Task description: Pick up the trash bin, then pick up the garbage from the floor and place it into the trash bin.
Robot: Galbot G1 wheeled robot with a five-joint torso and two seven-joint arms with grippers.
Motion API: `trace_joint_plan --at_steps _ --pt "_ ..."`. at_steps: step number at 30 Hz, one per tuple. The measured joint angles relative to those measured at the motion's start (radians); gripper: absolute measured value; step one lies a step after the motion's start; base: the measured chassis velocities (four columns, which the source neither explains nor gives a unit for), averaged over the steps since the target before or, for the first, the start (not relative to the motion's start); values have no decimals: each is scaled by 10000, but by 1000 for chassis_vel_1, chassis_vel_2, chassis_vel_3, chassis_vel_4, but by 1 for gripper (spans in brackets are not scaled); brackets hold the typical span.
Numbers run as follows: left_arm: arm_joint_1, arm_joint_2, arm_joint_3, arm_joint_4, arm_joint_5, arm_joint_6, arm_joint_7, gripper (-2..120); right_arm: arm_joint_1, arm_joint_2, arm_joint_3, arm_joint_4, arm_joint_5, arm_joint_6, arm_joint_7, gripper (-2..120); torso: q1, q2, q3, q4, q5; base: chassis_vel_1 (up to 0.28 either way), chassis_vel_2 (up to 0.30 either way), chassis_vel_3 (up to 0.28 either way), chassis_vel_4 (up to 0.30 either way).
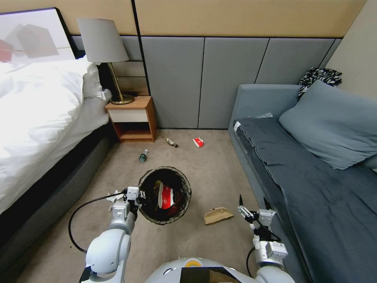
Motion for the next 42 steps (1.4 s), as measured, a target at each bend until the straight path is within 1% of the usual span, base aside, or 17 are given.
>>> trace_joint_plan --at_steps 3,6,7,10,11,15,16,19,20,21,23,24,26,27,30,36,42 --pt "18 -28 10 -22 4 0 0 1 426 -17 5 -259 364 -439 -96 100 0 0 0 1 1 0 0 0 0" --pt "35 -56 29 -29 8 0 -4 1 904 60 117 -684 1033 -1148 -604 100 0 0 0 0 0 0 0 0 0" --pt "35 -56 29 -29 8 0 -4 1 904 60 117 -684 1033 -1148 -604 100 0 0 0 0 0 0 0 0 0" --pt "35 -35 17 -29 14 0 -9 1 1301 87 227 -1170 2205 -1980 -847 100 0 0 1 -2 1 0 0 0 0" --pt "35 -35 17 -29 14 0 -9 1 1301 87 227 -1170 2205 -1980 -847 100 0 0 1 -2 1 0 0 0 0" --pt "-10 -22 -19 -9 16 2 -25 1 2070 -199 85 -1813 3982 -2753 -591 100 0 0 0 -1 1 0 0 0 0" --pt "-10 -22 -19 -9 16 2 -25 1 2070 -199 85 -1813 3982 -2753 -591 100 0 0 0 -1 1 0 0 0 0" --pt "-2 -55 -5 -2 38 2 -37 1 2748 -363 -104 -2175 5472 -3253 -123 100 0 0 0 -1 1 0 0 0 0" --pt "-2 -55 -5 -2 38 2 -37 1 2748 -363 -104 -2175 5472 -3253 -123 100 0 0 0 -1 1 0 0 0 0" --pt "6 -79 10 12 70 -3 -41 1 3156 -434 -235 -2431 6359 -3476 290 100 0 0 0 0 0 0 0 0 0" --pt "18 -107 22 19 104 -15 -50 1 3716 -485 -395 -2911 7197 -3621 827 100 0 0 1 0 1 0 0 0 0" --pt "18 -107 22 19 104 -15 -50 1 3716 -485 -395 -2911 7197 -3621 827 100 0 0 1 0 1 0 0 0 0" --pt "22 -112 27 19 132 -25 -53 1 4213 -528 -498 -3364 7791 -3725 1290 100 0 0 0 0 1 0 0 0 0" --pt "22 -112 27 19 132 -25 -53 1 4213 -528 -498 -3364 7791 -3725 1290 100 0 0 0 0 1 0 0 0 0" --pt "12 -114 50 16 198 -43 -64 1 5098 -589 -644 -4132 8822 -4029 1863 100 0 0 1 1 1 0 0 0 0" --pt "-132 -54 198 120 220 -57 -62 1 5855 -441 -702 -4926 9077 -4118 2038 100 1 -1 1 -2 -1 0 0 0 0" --pt "-159 16 202 144 195 -57 -52 1 6660 -170 -848 -5913 9466 -4212 2750 100 1 -1 1 1 0 0 0 0 0"
